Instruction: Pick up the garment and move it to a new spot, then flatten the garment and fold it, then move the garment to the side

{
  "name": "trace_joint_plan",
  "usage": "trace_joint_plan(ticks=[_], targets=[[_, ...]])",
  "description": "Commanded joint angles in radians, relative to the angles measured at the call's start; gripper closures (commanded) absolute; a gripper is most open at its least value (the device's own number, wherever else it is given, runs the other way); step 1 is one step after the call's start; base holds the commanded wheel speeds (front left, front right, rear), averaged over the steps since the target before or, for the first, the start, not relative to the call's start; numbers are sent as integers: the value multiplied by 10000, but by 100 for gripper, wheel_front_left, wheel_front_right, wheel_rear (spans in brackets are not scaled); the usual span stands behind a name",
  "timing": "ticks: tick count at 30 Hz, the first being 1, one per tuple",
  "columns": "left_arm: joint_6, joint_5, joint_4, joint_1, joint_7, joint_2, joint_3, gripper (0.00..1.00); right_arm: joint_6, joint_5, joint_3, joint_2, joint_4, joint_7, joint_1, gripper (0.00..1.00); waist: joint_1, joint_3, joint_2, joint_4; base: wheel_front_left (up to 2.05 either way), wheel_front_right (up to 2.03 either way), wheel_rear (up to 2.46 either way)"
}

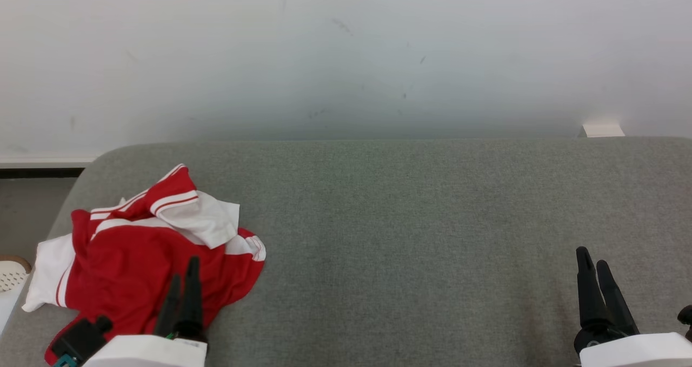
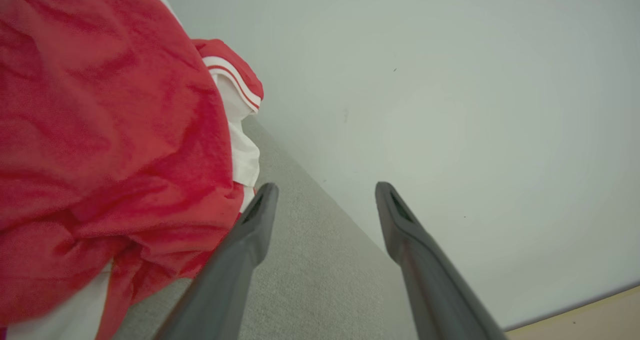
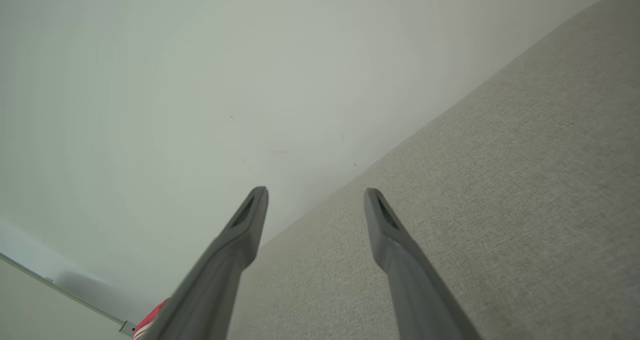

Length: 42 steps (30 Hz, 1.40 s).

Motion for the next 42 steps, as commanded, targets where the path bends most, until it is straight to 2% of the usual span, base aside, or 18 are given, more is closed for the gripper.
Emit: trace_joint_plan(ticks=[1, 8, 20, 42], targets=[[36, 479, -94, -204, -102, 84, 0, 0, -6, -464, 49, -108, -216, -105, -175, 0, -1, 2, -1, -5, 0, 0, 0], [264, 1832, -121, -229, -324, 93, -156, 0, -7, -2019, 105, -91, -113, -326, -116, 0, -1, 6, -1, -36, 0, 0, 0], [456, 3632, -15, -237, -664, 107, -359, 0, -9, -3751, 27, 46, 153, -666, -52, 0, -1, -31, -1, -96, 0, 0, 0], [656, 5657, 299, -242, -1210, 125, -731, 0, -12, -5901, 204, 100, 379, -1219, -55, 0, -1, -85, -1, -164, 0, 0, 0]])
